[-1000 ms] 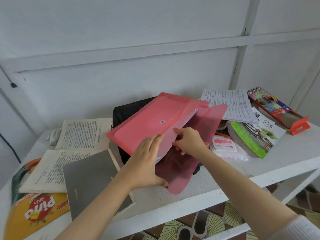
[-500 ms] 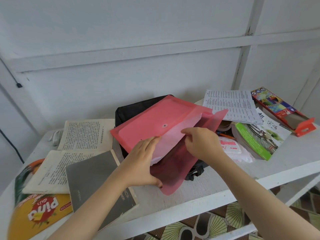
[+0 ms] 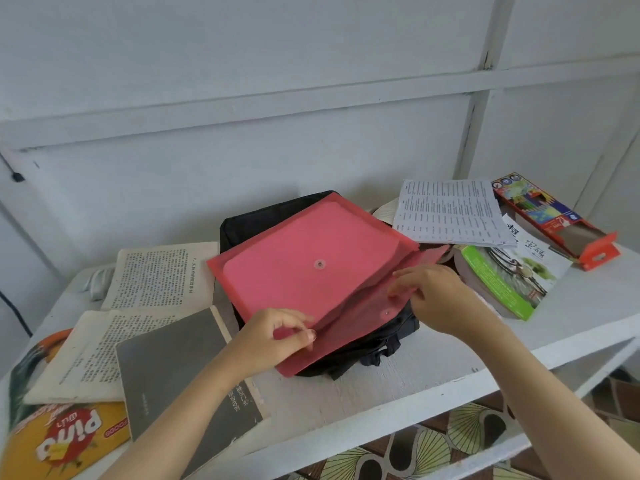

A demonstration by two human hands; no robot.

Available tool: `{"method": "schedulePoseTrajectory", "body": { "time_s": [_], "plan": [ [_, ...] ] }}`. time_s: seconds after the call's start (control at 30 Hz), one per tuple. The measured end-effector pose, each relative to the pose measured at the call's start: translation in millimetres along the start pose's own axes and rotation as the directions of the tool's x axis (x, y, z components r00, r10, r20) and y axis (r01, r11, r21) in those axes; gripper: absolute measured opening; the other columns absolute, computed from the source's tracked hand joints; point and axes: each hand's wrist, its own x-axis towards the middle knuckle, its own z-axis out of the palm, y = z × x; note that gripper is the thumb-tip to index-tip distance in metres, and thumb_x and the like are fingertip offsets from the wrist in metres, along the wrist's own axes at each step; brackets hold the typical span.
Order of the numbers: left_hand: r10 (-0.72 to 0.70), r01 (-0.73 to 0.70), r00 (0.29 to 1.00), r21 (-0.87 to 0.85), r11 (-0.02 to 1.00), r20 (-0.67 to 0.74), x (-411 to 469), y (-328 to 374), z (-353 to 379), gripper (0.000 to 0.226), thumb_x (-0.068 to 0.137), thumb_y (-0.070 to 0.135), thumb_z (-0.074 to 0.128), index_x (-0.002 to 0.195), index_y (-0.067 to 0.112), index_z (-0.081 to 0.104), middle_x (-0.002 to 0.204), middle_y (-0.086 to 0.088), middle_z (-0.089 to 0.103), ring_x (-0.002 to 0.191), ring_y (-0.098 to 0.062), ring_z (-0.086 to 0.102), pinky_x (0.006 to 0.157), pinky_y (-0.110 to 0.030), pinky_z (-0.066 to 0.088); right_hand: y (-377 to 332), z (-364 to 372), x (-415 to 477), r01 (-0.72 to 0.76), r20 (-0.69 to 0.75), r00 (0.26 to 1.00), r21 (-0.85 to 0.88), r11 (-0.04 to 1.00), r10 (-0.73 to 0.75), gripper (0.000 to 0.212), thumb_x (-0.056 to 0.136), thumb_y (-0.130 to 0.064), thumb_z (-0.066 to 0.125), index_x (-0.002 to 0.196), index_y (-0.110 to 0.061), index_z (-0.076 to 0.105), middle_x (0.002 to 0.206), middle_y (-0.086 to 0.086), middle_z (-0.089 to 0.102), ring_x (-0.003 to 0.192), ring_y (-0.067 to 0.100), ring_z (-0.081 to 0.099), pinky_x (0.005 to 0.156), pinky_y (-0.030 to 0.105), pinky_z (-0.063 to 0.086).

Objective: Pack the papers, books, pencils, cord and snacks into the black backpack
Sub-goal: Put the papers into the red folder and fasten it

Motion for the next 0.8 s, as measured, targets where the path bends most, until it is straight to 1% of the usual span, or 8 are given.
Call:
{"method": "schedulePoseTrajectory", "body": {
  "time_s": [0.1, 0.2, 0.27, 0.37, 0.47, 0.57, 0.67, 0.8],
  "plan": [
    [-0.006, 0.002, 0.995, -0.046, 0.999, -0.097, 8, 7, 0, 0.017, 0.093, 0.030, 0.052, 0.089, 0.033, 0.069, 0.102, 0.023, 0.065, 0.102, 0.015, 0.053, 0.093, -0.016, 0.037, 6, 1, -3, -0.016, -0.214, 0.975, 0.192, 0.981, 0.058, 0.049, 0.074, -0.001, 0.042, 0.106, -0.022, 0.072, 0.125, 0.000, 0.062, 0.121, 0.015, 0.052, 0.106, 0.044, 0.037],
    [-0.092, 0.023, 0.965, -0.270, 0.963, -0.247, 26, 25, -13, 0.032, 0.100, 0.029, 0.031, 0.102, 0.024, 0.062, 0.101, 0.010, 0.067, 0.092, -0.002, 0.063, 0.089, -0.021, 0.045, 5, -17, -5, -0.095, -0.336, 0.896, 0.494, 0.864, 0.290, 0.047, 0.081, 0.005, 0.038, 0.115, -0.016, 0.063, 0.112, -0.011, 0.061, 0.100, -0.015, 0.052, 0.090, 0.017, 0.046],
    [-0.158, 0.013, 0.920, -0.376, 0.927, -0.358, 41, 38, -26, 0.035, 0.102, 0.029, 0.026, 0.106, 0.020, 0.060, 0.100, 0.002, 0.067, 0.089, -0.015, 0.064, 0.084, -0.028, 0.045, 14, -29, -2, -0.180, -0.369, 0.821, 0.556, 0.811, 0.436, 0.045, 0.086, 0.006, 0.040, 0.119, -0.018, 0.060, 0.111, 0.001, 0.063, 0.084, -0.004, 0.057, 0.072, 0.014, 0.046],
    [-0.129, -0.057, 0.854, -0.336, 0.940, -0.504, 63, 55, -38, 0.021, 0.098, 0.025, 0.040, 0.103, 0.022, 0.060, 0.097, 0.005, 0.067, 0.089, -0.013, 0.063, 0.080, -0.025, 0.044, 46, -38, 12, -0.358, -0.349, 0.759, 0.481, 0.800, 0.550, 0.042, 0.091, -0.005, 0.043, 0.128, -0.020, 0.054, 0.139, 0.003, 0.049, 0.108, 0.015, 0.055, 0.084, 0.023, 0.045],
    [-0.068, -0.089, 0.862, -0.281, 0.956, -0.503, 92, 74, -34, 0.015, 0.094, 0.023, 0.046, 0.091, 0.030, 0.059, 0.095, 0.007, 0.066, 0.088, -0.011, 0.062, 0.074, -0.024, 0.041, 81, -44, 28, -0.474, -0.329, 0.712, 0.425, 0.771, 0.620, 0.040, 0.093, -0.010, 0.045, 0.132, -0.016, 0.051, 0.136, 0.008, 0.053, 0.109, 0.024, 0.057, 0.085, 0.029, 0.045],
    [-0.033, -0.019, 0.898, -0.112, 0.993, -0.438, 127, 88, -19, 0.013, 0.092, 0.030, 0.049, 0.102, 0.030, 0.058, 0.102, 0.008, 0.061, 0.088, -0.008, 0.057, 0.071, -0.024, 0.039, 113, -46, 41, -0.557, -0.328, 0.656, 0.399, 0.729, 0.680, 0.041, 0.092, -0.013, 0.047, 0.133, -0.013, 0.049, 0.127, 0.015, 0.058, 0.107, 0.031, 0.057, 0.086, 0.039, 0.047],
    [0.052, 0.019, 0.943, 0.211, 0.977, -0.329, 155, 95, 5, 0.037, 0.091, 0.038, 0.051, 0.126, 0.026, 0.047, 0.115, 0.007, 0.057, 0.095, -0.010, 0.054, 0.076, -0.027, 0.040, 137, -49, 52, -0.628, -0.220, 0.596, 0.471, 0.619, 0.772, 0.049, 0.092, -0.016, 0.050, 0.139, -0.007, 0.040, 0.132, 0.015, 0.053, 0.117, 0.032, 0.052, 0.081, 0.032, 0.041],
    [0.158, -0.020, 0.961, 0.513, 0.858, -0.226, 190, 88, 36, 0.056, 0.086, 0.052, 0.053, 0.129, 0.018, 0.041, 0.121, -0.001, 0.056, 0.105, -0.023, 0.055, 0.087, -0.039, 0.046, 160, -58, 69, -0.664, 0.082, 0.437, 0.702, 0.259, 0.896, 0.052, 0.091, -0.019, 0.057, 0.135, 0.002, 0.039, 0.094, 0.007, 0.057, 0.077, 0.024, 0.061, 0.056, 0.029, 0.049]
  ]
}}
